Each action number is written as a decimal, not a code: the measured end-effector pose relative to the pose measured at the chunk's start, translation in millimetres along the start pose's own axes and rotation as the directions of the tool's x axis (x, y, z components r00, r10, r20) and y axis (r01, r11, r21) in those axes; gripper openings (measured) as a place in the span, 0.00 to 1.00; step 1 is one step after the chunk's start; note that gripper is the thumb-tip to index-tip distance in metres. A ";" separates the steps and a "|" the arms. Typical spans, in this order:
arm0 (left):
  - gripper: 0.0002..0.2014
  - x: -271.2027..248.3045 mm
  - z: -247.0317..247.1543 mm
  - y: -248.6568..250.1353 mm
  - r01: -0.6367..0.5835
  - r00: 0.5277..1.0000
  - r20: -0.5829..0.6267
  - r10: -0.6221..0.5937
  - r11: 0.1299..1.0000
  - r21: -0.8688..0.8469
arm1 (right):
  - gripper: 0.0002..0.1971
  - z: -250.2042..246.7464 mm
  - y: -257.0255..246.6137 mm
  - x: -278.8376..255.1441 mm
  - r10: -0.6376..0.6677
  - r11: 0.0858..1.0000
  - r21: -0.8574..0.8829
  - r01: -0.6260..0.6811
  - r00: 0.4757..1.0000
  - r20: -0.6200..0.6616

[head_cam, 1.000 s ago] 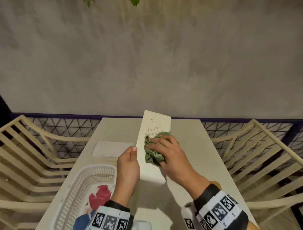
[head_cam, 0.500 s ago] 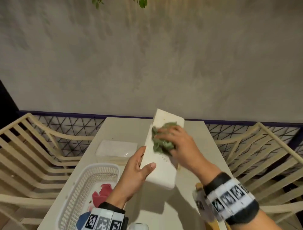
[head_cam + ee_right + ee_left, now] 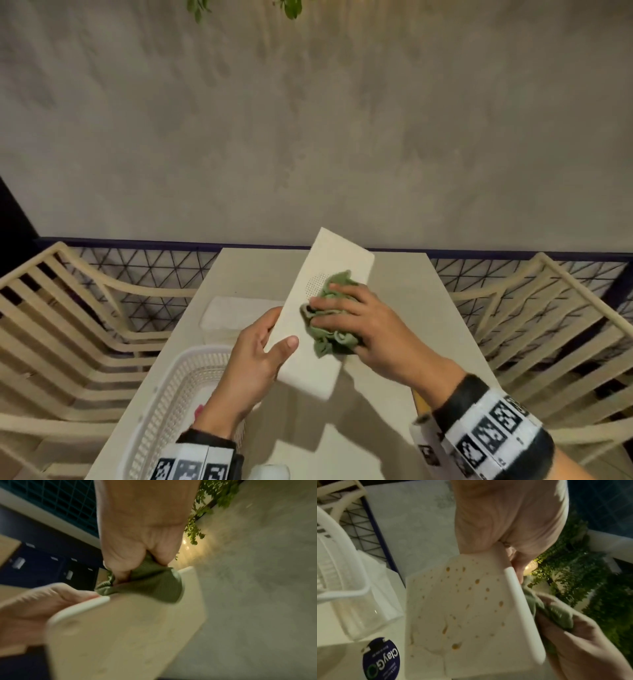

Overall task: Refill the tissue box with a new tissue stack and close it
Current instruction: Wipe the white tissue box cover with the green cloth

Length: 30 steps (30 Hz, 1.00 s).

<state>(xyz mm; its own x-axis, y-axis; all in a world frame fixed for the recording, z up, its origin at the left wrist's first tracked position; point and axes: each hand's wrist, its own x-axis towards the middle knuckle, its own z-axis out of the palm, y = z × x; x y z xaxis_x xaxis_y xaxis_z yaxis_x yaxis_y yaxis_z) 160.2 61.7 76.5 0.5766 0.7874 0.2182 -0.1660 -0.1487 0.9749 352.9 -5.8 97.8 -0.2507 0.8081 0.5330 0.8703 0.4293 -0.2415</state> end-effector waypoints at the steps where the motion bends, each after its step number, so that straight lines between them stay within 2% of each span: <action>1: 0.20 -0.3 0.2 0.3 0.009 1.000 0.009 -0.009 1.000 0.006 | 0.28 -4.4 12.3 -1.4 0.069 0.998 0.013 -0.068 0.996 -0.055; 3: 0.17 1.0 5.2 -1.6 0.042 0.999 -0.033 -0.042 0.999 -0.015 | 0.28 -7.3 10.4 10.7 0.206 0.979 0.025 -0.204 0.970 -0.132; 4: 0.14 3.0 6.9 -1.5 0.059 0.995 -0.079 -0.062 0.997 -0.049 | 0.27 -4.2 -0.2 16.8 0.188 0.982 0.017 -0.187 0.975 -0.120; 6: 0.12 6.6 4.7 -1.7 0.079 0.985 -0.144 -0.094 0.991 -0.107 | 0.25 13.2 -14.3 8.2 0.000 0.999 0.042 0.001 1.000 -0.020; 7: 0.13 7.2 3.3 -0.8 0.087 0.982 -0.160 -0.106 0.989 -0.119 | 0.25 17.2 -17.9 -3.7 -0.088 0.995 0.055 0.086 0.996 0.031; 8: 0.13 7.0 3.1 0.6 0.095 0.980 -0.165 -0.114 0.988 -0.120 | 0.24 15.0 -16.1 -11.8 -0.113 0.992 0.070 0.108 0.991 0.066; 11: 0.13 9.4 10.4 -3.5 0.108 0.977 -0.178 -0.120 0.991 -0.077 | 0.25 4.1 -9.7 -0.3 0.073 0.996 0.056 -0.073 0.997 -0.001; 12: 0.13 10.4 13.4 -6.1 0.104 0.974 -0.193 -0.115 0.992 -0.068 | 0.24 4.5 -17.4 7.1 0.086 0.996 0.020 -0.086 0.996 -0.007; 15: 0.12 10.1 15.6 -10.4 0.099 0.971 -0.214 -0.109 0.994 -0.056 | 0.22 11.3 -21.2 -3.2 -0.115 0.993 0.032 0.113 0.989 0.089; 16: 0.14 7.5 16.4 -10.5 0.108 0.970 -0.215 -0.114 0.993 -0.036 | 0.24 5.5 -12.8 -7.7 -0.124 0.992 0.041 0.119 0.985 0.119; 19: 0.24 4.0 25.5 -5.6 0.146 0.964 -0.231 -0.136 0.989 0.031 | 0.23 -0.1 -1.7 1.2 0.100 0.995 0.004 -0.100 0.995 0.000; 20: 0.25 5.6 27.2 -2.6 0.148 0.963 -0.231 -0.136 0.988 0.036 | 0.23 6.3 -11.1 7.2 0.113 0.993 -0.011 -0.114 0.993 -0.016; 23: 0.25 7.9 26.9 3.1 0.129 0.969 -0.215 -0.120 0.991 0.026 | 0.23 25.2 -34.2 4.0 -0.079 0.997 0.020 0.078 0.989 0.121; 24: 0.25 6.7 27.1 4.5 0.132 0.971 -0.204 -0.123 0.991 0.035 | 0.24 20.0 -29.9 4.7 -0.088 0.996 0.034 0.084 0.985 0.146; 27: 0.34 4.7 26.5 1.4 0.183 0.960 -0.214 -0.179 0.983 -0.002 | 0.27 14.0 -21.0 18.5 0.092 0.996 -0.005 -0.092 0.995 0.042; 28: 0.38 4.3 25.1 0.5 0.199 0.955 -0.209 -0.208 0.978 -0.064 | 0.28 18.4 -27.3 21.1 0.075 0.997 -0.031 -0.074 0.996 0.053; 30: 0.44 3.3 19.3 1.2 0.199 0.950 -0.206 -0.233 0.964 -0.173 | 0.29 30.3 -36.3 12.1 -0.079 0.997 0.014 0.078 0.982 0.174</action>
<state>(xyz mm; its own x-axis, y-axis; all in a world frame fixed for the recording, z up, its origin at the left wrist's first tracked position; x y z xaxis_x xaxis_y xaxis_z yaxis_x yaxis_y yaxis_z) 177.3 52.6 79.2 0.4218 0.9062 -0.0295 -0.1840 0.1174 0.9759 305.4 0.6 88.4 -0.3887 0.8296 0.4008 0.8423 0.4963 -0.2104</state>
